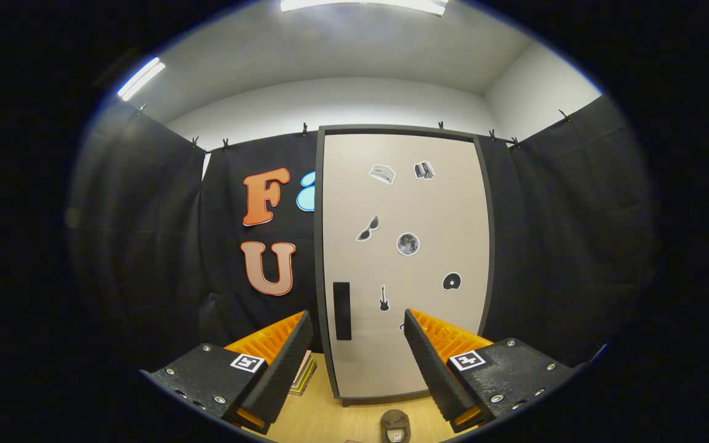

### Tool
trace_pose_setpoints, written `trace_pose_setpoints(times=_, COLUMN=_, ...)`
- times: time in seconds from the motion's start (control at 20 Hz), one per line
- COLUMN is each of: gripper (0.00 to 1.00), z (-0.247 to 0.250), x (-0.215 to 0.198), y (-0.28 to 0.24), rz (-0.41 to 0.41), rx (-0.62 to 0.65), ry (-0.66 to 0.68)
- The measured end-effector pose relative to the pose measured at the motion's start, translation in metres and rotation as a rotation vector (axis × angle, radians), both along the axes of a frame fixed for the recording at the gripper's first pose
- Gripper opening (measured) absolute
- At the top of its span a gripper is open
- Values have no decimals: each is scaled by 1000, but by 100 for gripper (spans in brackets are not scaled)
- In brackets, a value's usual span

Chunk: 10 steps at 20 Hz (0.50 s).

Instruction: Open the shoe cabinet door, grab the shoes and put them into the shoe cabinet, then close the shoe cabinet door.

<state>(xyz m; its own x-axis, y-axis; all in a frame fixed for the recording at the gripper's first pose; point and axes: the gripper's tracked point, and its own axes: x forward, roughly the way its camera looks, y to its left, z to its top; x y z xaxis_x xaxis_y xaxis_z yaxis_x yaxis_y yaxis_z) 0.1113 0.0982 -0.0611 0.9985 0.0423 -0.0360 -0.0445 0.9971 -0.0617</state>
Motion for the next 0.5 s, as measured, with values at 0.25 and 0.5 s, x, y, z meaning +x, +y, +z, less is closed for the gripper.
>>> trace_pose_setpoints(times=0.25, gripper=91, z=-21, x=56, y=15, rz=21, rx=23, ry=9)
trace_pose_setpoints(times=0.5, gripper=82, z=-49, x=104, y=26, rz=43, rx=28, ry=45)
